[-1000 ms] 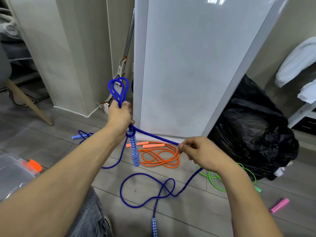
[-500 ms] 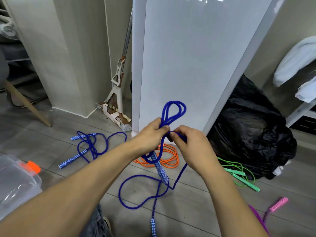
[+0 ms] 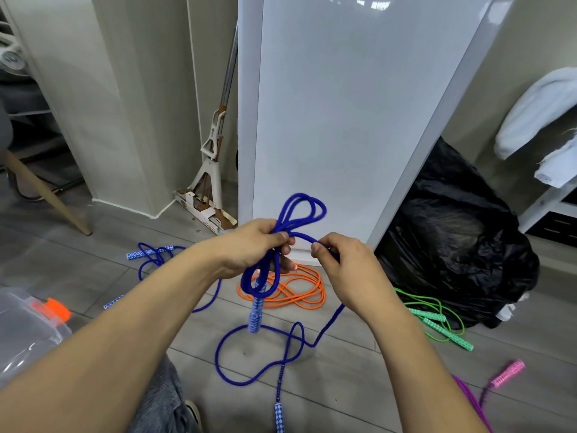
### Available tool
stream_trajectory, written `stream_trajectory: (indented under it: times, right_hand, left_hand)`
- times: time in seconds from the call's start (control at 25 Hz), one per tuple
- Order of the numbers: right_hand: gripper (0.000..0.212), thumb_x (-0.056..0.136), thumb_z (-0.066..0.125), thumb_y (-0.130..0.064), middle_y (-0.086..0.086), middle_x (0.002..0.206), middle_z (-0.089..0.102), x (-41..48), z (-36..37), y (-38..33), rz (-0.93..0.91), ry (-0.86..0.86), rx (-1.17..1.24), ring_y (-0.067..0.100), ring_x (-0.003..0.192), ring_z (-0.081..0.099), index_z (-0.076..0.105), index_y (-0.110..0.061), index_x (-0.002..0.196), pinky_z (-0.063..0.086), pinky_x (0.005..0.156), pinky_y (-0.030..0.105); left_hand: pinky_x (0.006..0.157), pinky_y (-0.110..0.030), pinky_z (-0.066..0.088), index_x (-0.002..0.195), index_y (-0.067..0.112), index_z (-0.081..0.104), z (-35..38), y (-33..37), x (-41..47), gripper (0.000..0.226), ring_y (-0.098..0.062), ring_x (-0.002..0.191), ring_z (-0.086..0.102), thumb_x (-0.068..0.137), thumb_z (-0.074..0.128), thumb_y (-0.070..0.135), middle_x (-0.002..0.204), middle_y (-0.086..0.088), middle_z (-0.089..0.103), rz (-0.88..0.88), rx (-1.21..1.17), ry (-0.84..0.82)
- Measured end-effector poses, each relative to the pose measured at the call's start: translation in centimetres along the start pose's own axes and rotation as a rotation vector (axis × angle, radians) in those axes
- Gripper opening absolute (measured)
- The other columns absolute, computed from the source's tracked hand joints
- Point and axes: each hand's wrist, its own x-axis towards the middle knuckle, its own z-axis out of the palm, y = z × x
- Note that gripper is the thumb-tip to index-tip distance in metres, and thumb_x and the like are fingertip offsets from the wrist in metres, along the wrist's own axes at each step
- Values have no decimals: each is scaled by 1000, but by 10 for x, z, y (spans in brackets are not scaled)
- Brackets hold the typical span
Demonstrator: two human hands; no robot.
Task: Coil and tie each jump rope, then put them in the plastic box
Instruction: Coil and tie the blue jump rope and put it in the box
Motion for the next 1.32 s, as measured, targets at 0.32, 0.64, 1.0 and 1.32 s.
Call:
stream_trajectory:
  times: [0.32, 0.64, 1.0, 1.32]
  right_hand:
    - [32, 104, 43, -36, -3, 72, 63, 2, -20, 36, 263, -187, -22, 22, 72, 59, 66, -17, 93, 52, 74, 35]
    - [31, 104, 43, -30, -7, 61, 56, 5, -10, 8, 174, 174, 208, 14, 61, 53, 62, -16, 83, 38, 60, 29]
    - [31, 106, 38, -36, -6, 75, 65, -4, 22, -21, 76, -24, 213, 13, 69, 58, 61, -19, 95, 43, 61, 30]
    - [26, 105, 40, -37, -13, 66, 58, -6, 19, -24, 15, -69, 157, 3, 63, 53, 56, -28, 85, 34, 54, 24]
  left_hand:
    - [35, -19, 31, 96, 9, 50, -16, 0, 19, 17, -5, 34, 31, 105, 37, 14, 66, 0, 41, 54, -286, 508]
    - [48, -29, 48, 101, 6, 55, 6, -3, 11, 15, -12, 45, 48, 104, 43, 13, 81, -11, 67, -26, -342, 354]
    - [50, -29, 48, 91, 7, 61, 42, -17, 10, 22, -14, 51, 49, 104, 45, 14, 61, -2, 60, 40, -182, 257]
    - [67, -33, 47, 90, 10, 65, 33, -16, 13, 23, -17, 63, 53, 103, 49, 21, 75, -7, 62, 77, -82, 287]
